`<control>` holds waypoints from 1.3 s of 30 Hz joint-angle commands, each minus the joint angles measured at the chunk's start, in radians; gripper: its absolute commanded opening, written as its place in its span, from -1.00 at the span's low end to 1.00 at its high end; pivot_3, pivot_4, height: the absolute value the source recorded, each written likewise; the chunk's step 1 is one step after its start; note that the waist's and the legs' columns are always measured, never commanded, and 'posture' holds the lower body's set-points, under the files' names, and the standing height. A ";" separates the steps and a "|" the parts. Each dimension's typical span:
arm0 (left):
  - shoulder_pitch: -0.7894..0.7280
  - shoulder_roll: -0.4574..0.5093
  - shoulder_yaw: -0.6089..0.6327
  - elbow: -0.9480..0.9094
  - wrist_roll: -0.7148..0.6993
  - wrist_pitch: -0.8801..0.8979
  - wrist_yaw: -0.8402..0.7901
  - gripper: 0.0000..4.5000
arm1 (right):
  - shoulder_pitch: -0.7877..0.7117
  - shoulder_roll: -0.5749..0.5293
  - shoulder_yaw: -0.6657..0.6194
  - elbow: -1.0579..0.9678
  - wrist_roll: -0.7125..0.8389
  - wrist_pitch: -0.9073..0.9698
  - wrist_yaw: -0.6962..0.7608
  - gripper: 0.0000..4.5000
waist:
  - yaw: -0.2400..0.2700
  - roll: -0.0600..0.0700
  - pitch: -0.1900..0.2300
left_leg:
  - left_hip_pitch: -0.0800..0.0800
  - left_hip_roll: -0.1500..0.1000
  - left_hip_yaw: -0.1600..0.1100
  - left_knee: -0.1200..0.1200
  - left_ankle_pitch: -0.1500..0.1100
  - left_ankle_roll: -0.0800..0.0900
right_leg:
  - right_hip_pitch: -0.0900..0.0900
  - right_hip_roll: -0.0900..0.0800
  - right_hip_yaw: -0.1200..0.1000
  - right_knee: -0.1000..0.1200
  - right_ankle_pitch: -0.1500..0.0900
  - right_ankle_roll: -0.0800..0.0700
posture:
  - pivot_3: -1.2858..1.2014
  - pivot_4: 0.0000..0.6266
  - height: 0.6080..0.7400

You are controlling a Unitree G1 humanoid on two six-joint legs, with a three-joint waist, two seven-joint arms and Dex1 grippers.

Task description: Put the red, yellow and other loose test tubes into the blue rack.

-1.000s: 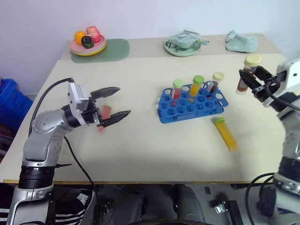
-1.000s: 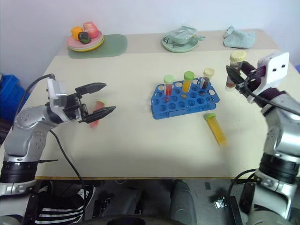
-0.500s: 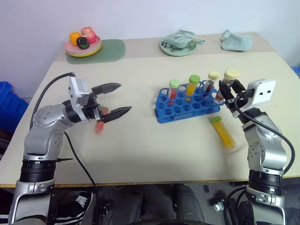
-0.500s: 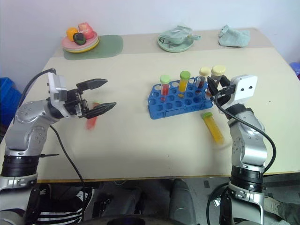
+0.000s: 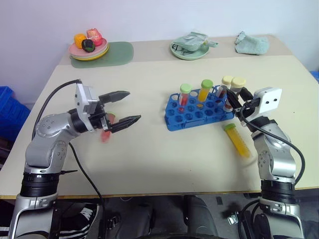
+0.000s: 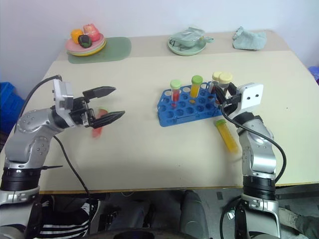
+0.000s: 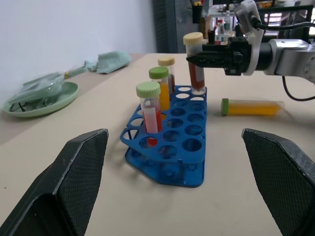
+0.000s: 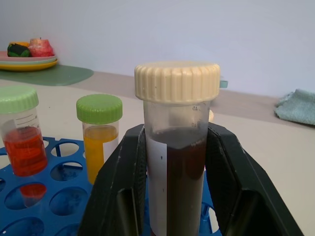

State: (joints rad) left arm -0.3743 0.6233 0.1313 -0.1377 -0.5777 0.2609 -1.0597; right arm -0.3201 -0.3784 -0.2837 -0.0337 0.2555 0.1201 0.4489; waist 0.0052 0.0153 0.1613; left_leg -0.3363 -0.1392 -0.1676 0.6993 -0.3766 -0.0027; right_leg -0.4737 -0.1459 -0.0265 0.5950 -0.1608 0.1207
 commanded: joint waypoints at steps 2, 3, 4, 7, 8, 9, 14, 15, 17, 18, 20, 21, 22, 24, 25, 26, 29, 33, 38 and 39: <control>0.002 0.013 0.020 -0.046 -0.014 0.011 0.009 1.00 | -0.009 -0.016 0.004 -0.003 -0.005 -0.039 -0.005 -0.28 | 0.000 0.000 0.000 | 0.000 0.000 0.000 0.000 0.000 0.000 | 0.000 0.000 0.000 0.000 0.000 0.000 | 0.03 -0.52 1.00; 0.001 0.013 0.020 -0.047 -0.014 0.013 0.010 1.00 | -0.012 -0.013 0.004 0.002 -0.003 -0.042 -0.008 -0.28 | 0.001 0.000 0.000 | 0.000 0.000 0.000 0.000 0.000 0.000 | 0.000 0.000 0.000 0.000 0.000 0.000 | 0.03 -0.52 1.00; -0.002 0.013 0.020 -0.047 -0.014 0.016 0.011 1.00 | -0.015 -0.009 0.003 0.007 -0.001 -0.044 -0.011 -0.28 | 0.001 0.000 0.000 | 0.000 0.000 0.000 0.000 0.000 0.000 | 0.000 0.000 0.000 0.000 0.000 0.000 | 0.03 -0.52 1.00; -0.010 0.014 0.020 -0.049 -0.016 0.024 0.014 1.00 | -0.012 -0.007 0.006 0.019 -0.003 -0.058 -0.015 -0.28 | 0.001 0.000 0.000 | 0.000 0.000 0.000 0.000 0.000 0.000 | 0.000 0.000 0.000 0.000 0.000 0.000 | 0.03 -0.52 1.00; -0.012 0.014 0.020 -0.050 -0.017 0.025 0.014 1.00 | -0.011 -0.007 0.005 0.023 -0.002 -0.060 -0.017 -0.28 | 0.001 0.000 0.000 | 0.000 0.000 0.000 0.000 0.000 0.000 | 0.000 0.000 0.000 0.000 0.000 0.000 | 0.03 -0.52 1.00; -0.013 0.015 0.020 -0.051 -0.016 0.025 0.014 1.00 | -0.008 -0.010 0.006 0.025 -0.004 -0.065 -0.017 -0.28 | 0.001 0.000 0.000 | 0.000 0.000 0.000 0.000 0.000 0.000 | 0.000 0.000 0.000 0.000 0.000 0.000 | 0.03 -0.52 1.00; -0.017 0.016 0.020 -0.051 -0.016 0.029 0.013 1.00 | -0.005 -0.012 0.003 0.036 0.004 -0.071 -0.013 -0.28 | 0.001 0.000 0.000 | 0.000 0.000 0.000 0.000 0.000 0.000 | 0.000 0.000 0.000 0.000 0.000 0.000 | 0.03 -0.52 1.00; -0.017 0.017 0.020 -0.051 -0.016 0.029 0.012 1.00 | -0.003 -0.012 0.007 0.035 0.002 -0.073 -0.013 -0.28 | 0.001 0.000 0.000 | 0.000 0.000 0.000 0.000 0.000 0.000 | 0.000 0.000 0.000 0.000 0.000 0.000 | 0.03 -0.52 1.00; -0.019 0.018 0.021 -0.050 -0.016 0.030 0.011 1.00 | 0.001 -0.008 0.005 0.032 0.009 -0.066 -0.015 -0.28 | 0.001 0.000 0.000 | 0.000 0.000 0.000 0.000 0.000 0.000 | 0.000 0.000 0.000 0.000 0.000 0.000 | 0.03 -0.52 1.00; -0.019 0.018 0.022 -0.050 -0.017 0.031 0.011 1.00 | 0.005 -0.008 0.004 0.028 0.014 -0.064 -0.011 -0.28 | 0.001 0.000 0.000 | 0.000 0.000 0.000 0.000 0.000 0.000 | 0.000 0.000 0.000 0.000 0.000 0.000 | 0.03 -0.52 1.00; -0.019 0.019 0.023 -0.049 -0.018 0.031 0.010 1.00 | 0.011 -0.008 0.004 0.021 0.021 -0.060 -0.008 -0.28 | 0.001 0.000 0.000 | 0.000 0.000 0.000 0.000 0.000 0.000 | 0.000 0.000 0.000 0.000 0.000 0.000 | 0.03 -0.52 1.00; -0.019 0.020 0.023 -0.049 -0.018 0.031 0.010 1.00 | 0.013 -0.008 0.005 0.018 0.023 -0.059 -0.007 -0.28 | 0.001 0.000 0.000 | 0.000 0.000 0.000 0.000 0.000 0.000 | 0.000 0.000 0.000 0.000 0.000 0.000 | 0.03 -0.52 1.00; -0.019 0.020 0.023 -0.050 -0.019 0.032 0.010 1.00 | 0.015 -0.009 0.006 0.016 0.024 -0.057 -0.007 -0.28 | 0.001 0.000 0.000 | 0.000 0.000 0.000 0.000 0.000 0.000 | 0.000 0.000 0.000 0.000 0.000 0.000 | 0.03 -0.52 1.00; -0.019 0.019 0.022 -0.051 -0.019 0.033 0.011 1.00 | 0.015 -0.012 0.002 0.017 0.027 -0.056 -0.009 -0.28 | 0.001 0.000 0.000 | 0.000 0.000 0.000 0.000 0.000 0.000 | 0.000 0.000 0.000 0.000 0.000 0.000 | 0.03 -0.52 1.00; -0.020 0.018 0.022 -0.051 -0.019 0.034 0.011 1.00 | 0.014 -0.013 0.000 0.018 0.028 -0.055 -0.010 -0.28 | 0.001 0.000 0.000 | 0.000 0.000 0.000 0.000 0.000 0.000 | 0.000 0.000 0.000 0.000 0.000 0.000 | 0.03 -0.52 1.00; -0.021 0.018 0.021 -0.050 -0.018 0.033 0.011 1.00 | 0.014 -0.016 0.001 0.019 0.026 -0.057 -0.010 -0.28 | 0.001 0.000 0.000 | 0.000 0.000 0.000 0.000 0.000 0.000 | 0.000 0.000 0.000 0.000 0.000 0.000 | 0.03 -0.52 1.00; -0.022 0.018 0.021 -0.049 -0.018 0.034 0.011 1.00 | 0.012 -0.018 -0.003 0.026 0.032 -0.050 -0.017 -0.28 | 0.001 0.000 0.000 | 0.000 0.000 0.000 0.000 0.000 0.000 | 0.000 0.000 0.000 0.000 0.000 0.000 | 0.03 -0.52 1.00; -0.022 0.018 0.021 -0.051 -0.018 0.034 0.013 1.00 | 0.012 -0.007 -0.016 0.033 0.062 -0.031 -0.025 -0.28 | 0.001 0.000 0.000 | 0.000 0.000 0.000 0.000 0.000 0.000 | 0.001 0.000 0.000 0.000 0.000 0.000 | 0.03 -0.52 1.00; -0.019 0.019 0.022 -0.058 -0.018 0.039 0.017 1.00 | 0.009 -0.006 -0.029 0.045 0.081 -0.016 -0.039 -0.28 | 0.001 0.000 0.000 | 0.000 0.000 0.000 0.000 0.000 0.000 | 0.001 0.000 0.000 0.000 0.000 0.000 | 0.03 -0.52 1.00; -0.019 0.019 0.022 -0.058 -0.018 0.039 0.017 1.00 | 0.009 -0.006 -0.029 0.045 0.085 -0.015 -0.038 -0.28 | 0.001 0.000 0.000 | 0.000 0.000 0.000 0.000 0.000 0.000 | 0.001 0.000 0.000 0.000 0.000 0.000 | 0.03 -0.52 1.00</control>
State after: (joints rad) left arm -0.3809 0.6270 0.1317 -0.1601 -0.5796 0.3007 -1.0421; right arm -0.3051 -0.3761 -0.2905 0.0333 0.3229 0.1132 0.4145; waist 0.0067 0.0153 0.1613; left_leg -0.3359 -0.1391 -0.1676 0.6993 -0.3766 -0.0027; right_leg -0.4732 -0.1457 -0.0264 0.5948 -0.1608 0.1206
